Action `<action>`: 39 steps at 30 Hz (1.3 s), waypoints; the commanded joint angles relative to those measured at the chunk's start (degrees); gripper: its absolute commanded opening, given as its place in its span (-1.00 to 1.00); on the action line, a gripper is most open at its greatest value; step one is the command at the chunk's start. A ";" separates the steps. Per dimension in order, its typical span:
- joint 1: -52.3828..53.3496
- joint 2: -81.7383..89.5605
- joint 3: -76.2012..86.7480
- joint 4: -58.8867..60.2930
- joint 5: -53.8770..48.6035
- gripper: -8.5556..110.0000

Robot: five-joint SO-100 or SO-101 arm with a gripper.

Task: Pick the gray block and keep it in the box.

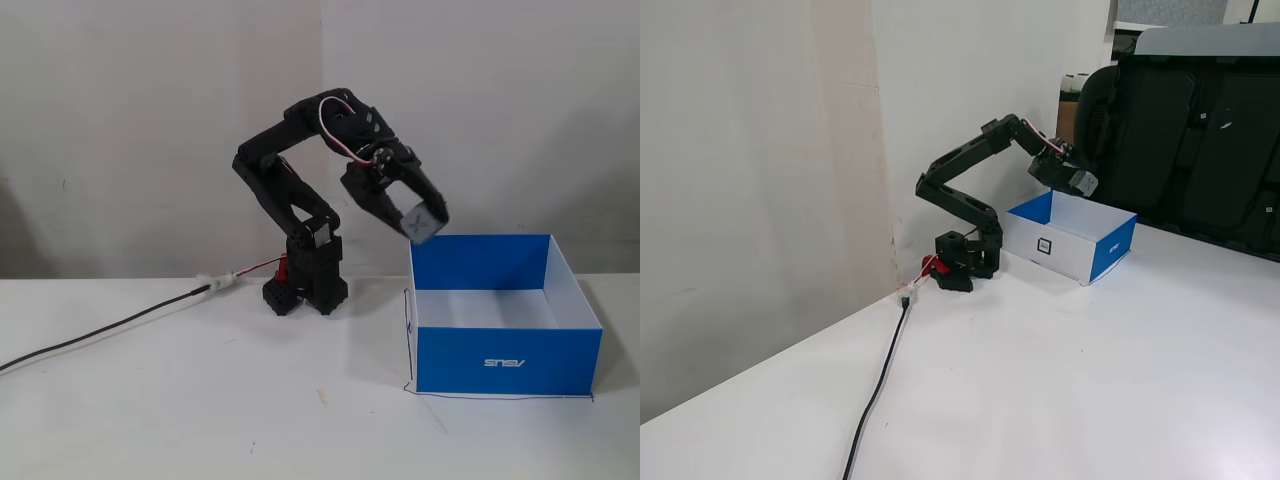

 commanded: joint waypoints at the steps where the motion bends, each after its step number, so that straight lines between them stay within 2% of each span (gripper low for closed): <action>1: -3.78 2.46 -2.55 -3.78 0.44 -0.85; 6: -13.80 5.80 5.27 -13.89 4.13 -0.85; 10: -16.17 4.92 9.49 -19.86 9.05 -0.85; 11: -16.26 4.66 9.58 -20.57 9.93 -0.78; 13: -15.38 4.31 10.20 -20.92 13.62 -0.37; 14: -15.47 4.31 10.46 -20.74 13.71 -0.24; 15: -15.64 4.31 10.46 -20.48 13.71 -0.23; 20: -9.76 7.21 9.23 -19.07 13.71 -0.34; 23: -2.81 9.76 5.71 -15.91 13.71 -0.58; 24: 0.35 10.11 4.48 -14.94 13.71 -0.79; 25: 3.43 10.11 2.99 -13.62 13.71 -0.85; 31: 19.86 11.34 2.55 -11.95 12.83 -0.85; 39: 42.01 14.94 11.16 -21.36 12.74 -0.85</action>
